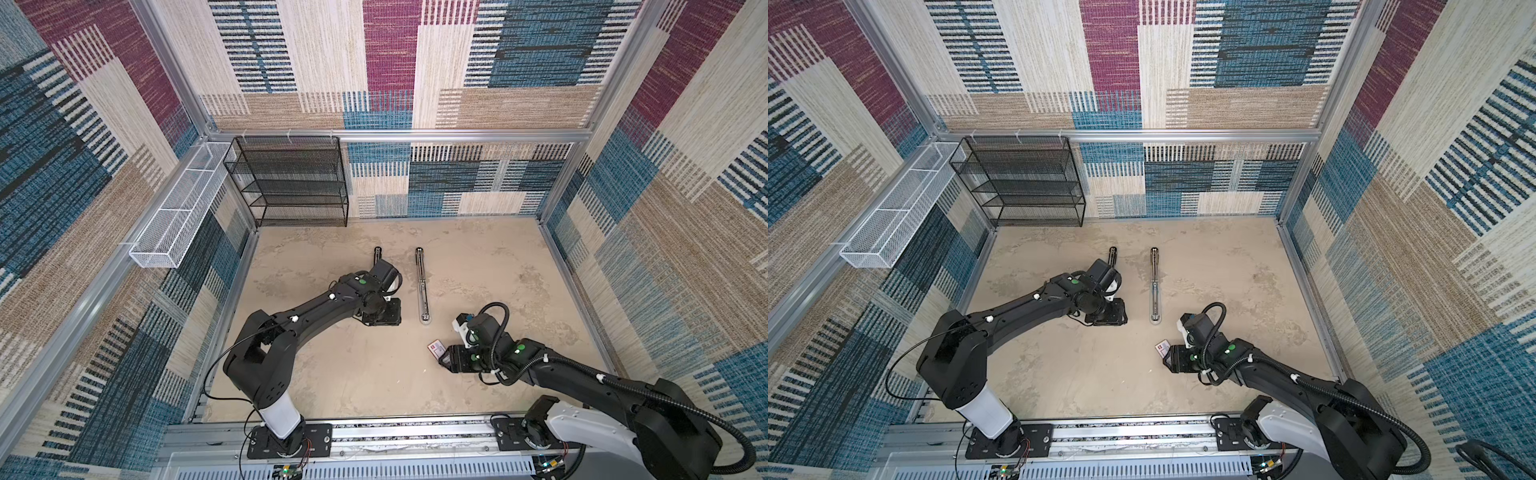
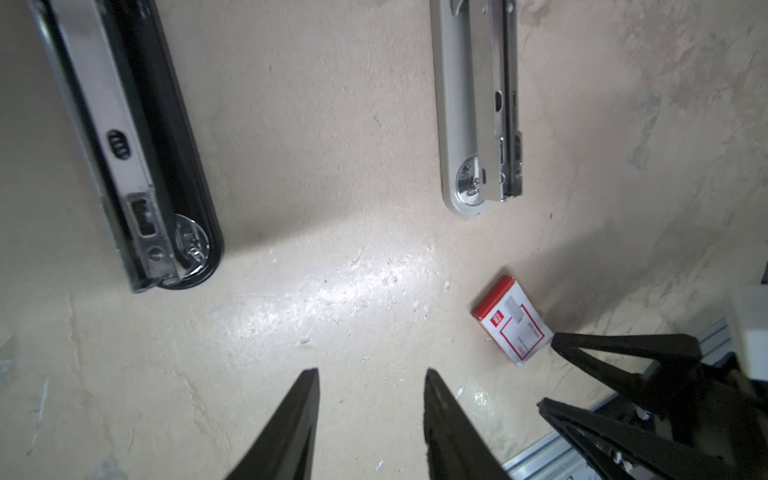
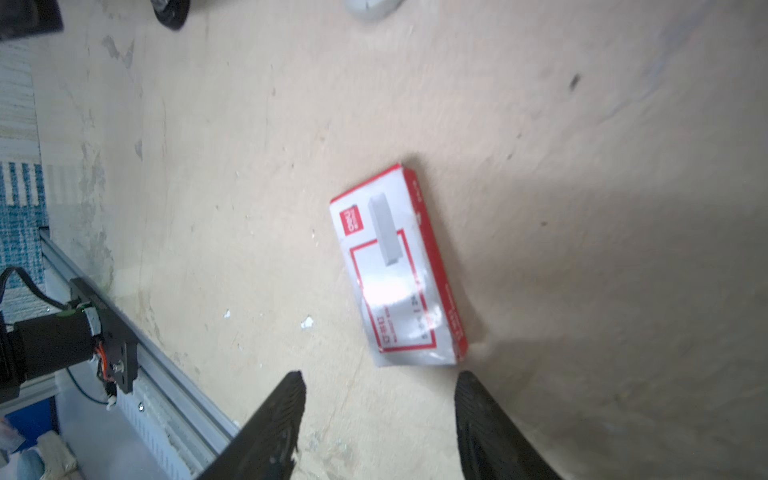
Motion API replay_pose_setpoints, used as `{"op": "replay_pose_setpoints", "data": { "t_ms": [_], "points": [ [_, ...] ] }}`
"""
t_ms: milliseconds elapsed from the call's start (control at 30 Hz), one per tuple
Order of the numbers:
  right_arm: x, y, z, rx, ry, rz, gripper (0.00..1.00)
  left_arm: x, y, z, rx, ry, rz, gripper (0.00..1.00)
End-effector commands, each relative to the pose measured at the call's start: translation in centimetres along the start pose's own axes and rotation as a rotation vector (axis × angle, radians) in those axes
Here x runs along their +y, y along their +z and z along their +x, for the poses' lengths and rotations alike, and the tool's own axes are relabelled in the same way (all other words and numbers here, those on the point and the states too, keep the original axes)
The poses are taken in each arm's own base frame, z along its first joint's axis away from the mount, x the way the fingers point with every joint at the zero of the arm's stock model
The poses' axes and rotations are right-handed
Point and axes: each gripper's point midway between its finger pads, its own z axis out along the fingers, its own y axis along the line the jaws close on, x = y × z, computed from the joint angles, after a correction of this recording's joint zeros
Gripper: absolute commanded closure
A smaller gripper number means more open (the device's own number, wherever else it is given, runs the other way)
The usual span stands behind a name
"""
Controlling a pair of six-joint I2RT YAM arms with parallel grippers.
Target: Load the staples into the stapler
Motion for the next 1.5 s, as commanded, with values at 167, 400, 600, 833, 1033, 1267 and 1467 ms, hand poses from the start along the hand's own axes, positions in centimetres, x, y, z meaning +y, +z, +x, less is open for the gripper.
{"op": "replay_pose_setpoints", "data": {
  "t_ms": [167,400,600,833,1033,1267,1467],
  "points": [
    [1.4,0.7,-1.7,-0.036,-0.015,-0.049,0.38,-1.0,0.6,0.3,0.005,0.018,0.038,0.56],
    [2.2,2.1,-5.2,-0.088,-0.08,-0.011,0.37,-0.9,0.9,1.4,0.007,0.012,0.07,0.57],
    [3.4,3.2,-6.5,-0.088,-0.17,-0.044,0.36,-1.5,1.8,2.3,0.014,-0.003,0.149,0.57],
    [4.5,3.8,-7.1,-0.083,-0.204,-0.084,0.39,-2.3,3.0,2.9,0.011,-0.046,0.243,0.57],
    [3.4,3.2,-7.6,-0.115,-0.177,-0.04,0.4,-2.5,4.1,3.2,0.028,-0.074,0.276,0.61],
    [2.3,3.1,-7.8,-0.123,-0.14,-0.023,0.43,-2.6,5.3,3.1,0.045,-0.095,0.288,0.67],
    [2.1,3.5,-7.8,-0.117,-0.129,-0.027,0.47,-2.9,6.3,3.2,0.069,-0.105,0.3,0.72]
  ]
}}
